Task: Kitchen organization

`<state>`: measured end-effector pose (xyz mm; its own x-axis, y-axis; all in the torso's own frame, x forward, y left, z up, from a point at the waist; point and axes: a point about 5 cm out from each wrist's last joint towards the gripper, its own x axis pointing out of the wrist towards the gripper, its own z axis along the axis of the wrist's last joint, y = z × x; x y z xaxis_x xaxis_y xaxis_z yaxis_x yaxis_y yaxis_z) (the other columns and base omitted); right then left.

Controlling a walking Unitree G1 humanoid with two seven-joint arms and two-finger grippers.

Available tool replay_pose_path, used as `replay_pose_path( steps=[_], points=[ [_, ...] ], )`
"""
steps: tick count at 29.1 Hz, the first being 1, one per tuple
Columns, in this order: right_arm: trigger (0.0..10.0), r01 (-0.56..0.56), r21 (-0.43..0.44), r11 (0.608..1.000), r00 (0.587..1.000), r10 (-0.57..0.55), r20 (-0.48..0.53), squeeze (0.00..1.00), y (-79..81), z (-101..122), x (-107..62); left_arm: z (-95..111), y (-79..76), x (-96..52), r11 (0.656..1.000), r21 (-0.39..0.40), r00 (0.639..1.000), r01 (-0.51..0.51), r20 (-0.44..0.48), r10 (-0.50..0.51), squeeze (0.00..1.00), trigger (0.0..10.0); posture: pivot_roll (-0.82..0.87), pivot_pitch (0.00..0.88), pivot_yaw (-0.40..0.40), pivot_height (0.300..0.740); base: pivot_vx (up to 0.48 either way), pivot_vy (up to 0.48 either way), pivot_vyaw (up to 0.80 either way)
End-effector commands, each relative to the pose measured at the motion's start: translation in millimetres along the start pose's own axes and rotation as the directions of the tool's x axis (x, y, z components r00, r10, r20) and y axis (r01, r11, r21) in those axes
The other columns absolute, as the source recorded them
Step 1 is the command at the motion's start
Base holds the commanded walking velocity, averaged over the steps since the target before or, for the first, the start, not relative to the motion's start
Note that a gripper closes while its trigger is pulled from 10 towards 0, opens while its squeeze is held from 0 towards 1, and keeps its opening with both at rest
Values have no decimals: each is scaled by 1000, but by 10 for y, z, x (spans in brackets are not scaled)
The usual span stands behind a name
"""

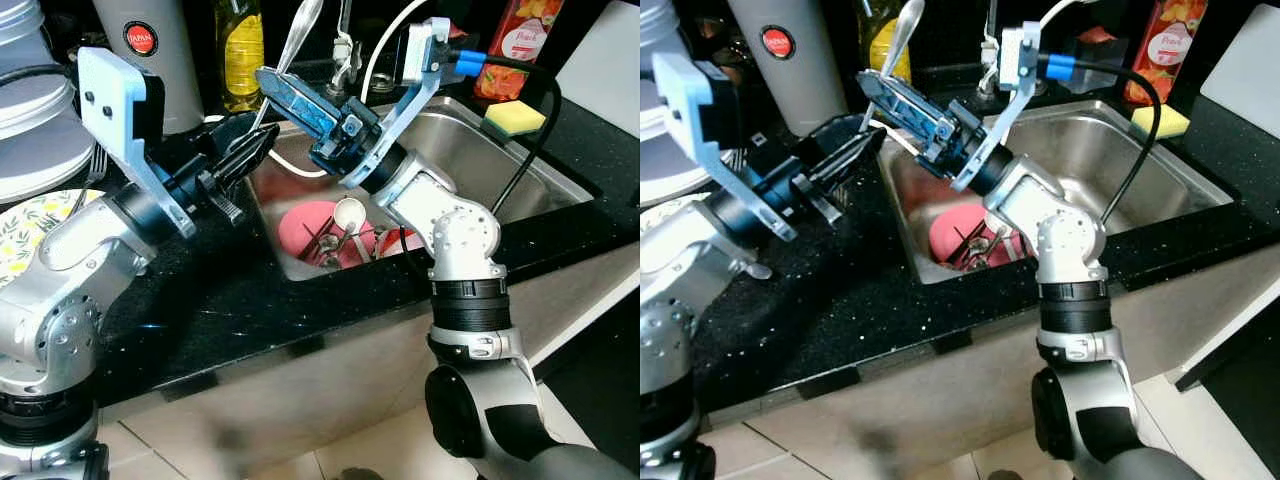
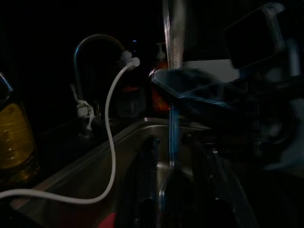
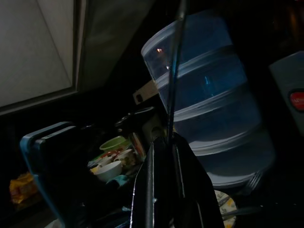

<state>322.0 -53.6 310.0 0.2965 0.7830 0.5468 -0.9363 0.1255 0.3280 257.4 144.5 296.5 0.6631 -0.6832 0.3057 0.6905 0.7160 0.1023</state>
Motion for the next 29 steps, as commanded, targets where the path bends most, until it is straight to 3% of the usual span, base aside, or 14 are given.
replay_pose_path(
  steps=[1,8,9,10,14,15,17,21,22,23,24,25,27,29],
  points=[
    [0,-7,-4,1000,1000,7,12,0,11,39,3,-47,7,12,1000,12,999,-25,-20,25,0,10000,70,0,-34,740,0,0,0],
    [0,-3,-20,1000,1000,3,-1,0,7,19,0,-60,-4,34,999,34,999,-32,-23,33,47,10000,69,0,-32,740,0,0,0],
    [9059,4,-30,1000,1000,-5,-14,0,1,1,2,-52,6,42,999,16,999,-39,-9,40,1000,10000,69,0,-32,740,0,0,0],
    [10000,12,-43,999,1000,-13,-25,0,-6,-15,2,-38,18,49,999,-5,999,-46,8,46,1000,10000,69,0,-32,740,0,0,0],
    [10000,95,-125,988,994,-101,-36,0,-99,-32,-1,55,58,12,996,-69,996,-53,68,58,1000,10000,69,0,-28,740,0,0,0],
    [10000,180,-173,968,982,-186,-17,0,-205,-5,-12,104,72,-33,994,-91,993,-52,97,61,0,10000,71,0,-27,740,0,0,0],
    [10000,237,-204,950,970,-242,-2,0,-275,16,-21,137,81,-64,993,-104,991,-51,117,63,0,10000,71,0,-27,740,0,0,0],
    [10000,525,-327,785,843,-532,77,0,-643,72,-138,215,172,-217,987,-112,978,-113,165,130,0,10000,81,0,-33,740,0,0,0],
    [10000,525,-327,785,843,-532,77,0,-643,72,-138,215,172,-217,987,-112,978,-113,165,130,0,10000,81,0,-33,740,0,0,0],
    [10000,580,-332,744,803,-591,79,0,-721,58,-180,209,212,-243,983,-112,973,-147,160,164,0,10000,85,0,-36,740,0,0,0],
    [10000,580,-332,744,803,-591,79,0,-721,58,-180,209,212,-243,983,-112,973,-147,160,164,0,10000,85,0,-36,740,0,0,0],
    [10000,650,-391,652,719,-694,36,0,-851,-30,-268,188,306,-278,967,-117,960,-227,142,243,0,10000,89,0,-38,740,0,0,0],
    [10000,721,-455,523,577,-817,-24,0,-1022,-166,-450,154,455,-333,928,-124,923,-352,118,366,0,10000,96,0,-43,740,0,0,0],
    [10000,750,-458,477,494,-865,-91,0,-1114,-314,-603,124,578,-386,883,-143,881,-448,98,463,0,10000,99,0,-46,740,0,0,0]
  ],
)
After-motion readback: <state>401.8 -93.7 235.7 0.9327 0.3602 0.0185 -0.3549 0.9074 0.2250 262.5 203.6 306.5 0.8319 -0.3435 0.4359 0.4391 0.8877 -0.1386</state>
